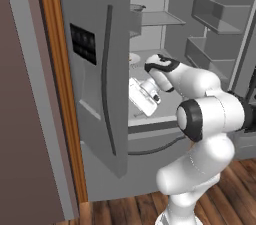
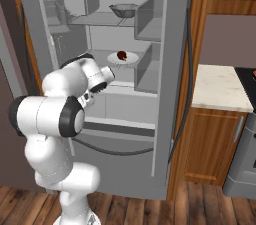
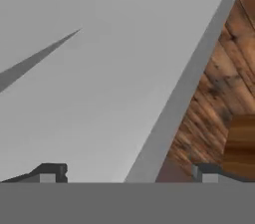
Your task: Retrieve the steak from the fridge and place it on the saucepan with marinade on the stove.
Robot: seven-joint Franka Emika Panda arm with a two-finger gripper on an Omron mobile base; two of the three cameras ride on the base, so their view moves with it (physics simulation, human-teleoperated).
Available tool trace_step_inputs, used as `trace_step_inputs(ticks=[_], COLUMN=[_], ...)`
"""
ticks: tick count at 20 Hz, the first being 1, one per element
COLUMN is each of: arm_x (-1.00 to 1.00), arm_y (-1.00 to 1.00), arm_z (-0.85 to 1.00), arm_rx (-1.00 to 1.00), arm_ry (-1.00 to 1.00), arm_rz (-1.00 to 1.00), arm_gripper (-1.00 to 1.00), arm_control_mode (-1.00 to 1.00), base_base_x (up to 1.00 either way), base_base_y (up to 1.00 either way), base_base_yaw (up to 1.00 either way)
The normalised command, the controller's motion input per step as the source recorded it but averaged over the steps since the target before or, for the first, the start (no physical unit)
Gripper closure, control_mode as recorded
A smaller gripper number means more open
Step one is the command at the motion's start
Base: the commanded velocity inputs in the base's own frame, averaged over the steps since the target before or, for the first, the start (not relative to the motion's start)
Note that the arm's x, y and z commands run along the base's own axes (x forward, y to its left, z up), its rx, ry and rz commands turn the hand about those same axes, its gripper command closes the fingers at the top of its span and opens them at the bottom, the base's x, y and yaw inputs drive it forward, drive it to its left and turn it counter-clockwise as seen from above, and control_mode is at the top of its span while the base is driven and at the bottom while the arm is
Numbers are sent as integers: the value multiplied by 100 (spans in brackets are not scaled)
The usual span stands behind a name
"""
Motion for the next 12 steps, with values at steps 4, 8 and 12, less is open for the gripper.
trace_step_inputs(ticks=[4,8,12], arm_x=[-61,-39,-29], arm_y=[85,92,100], arm_z=[-20,-38,-42], arm_rx=[13,3,0], arm_ry=[24,7,6], arm_rz=[21,10,6], arm_gripper=[-100,-100,-100], arm_control_mode=[-100,-100,-100], base_base_x=[0,0,0], base_base_y=[0,0,0], base_base_yaw=[0,0,0])
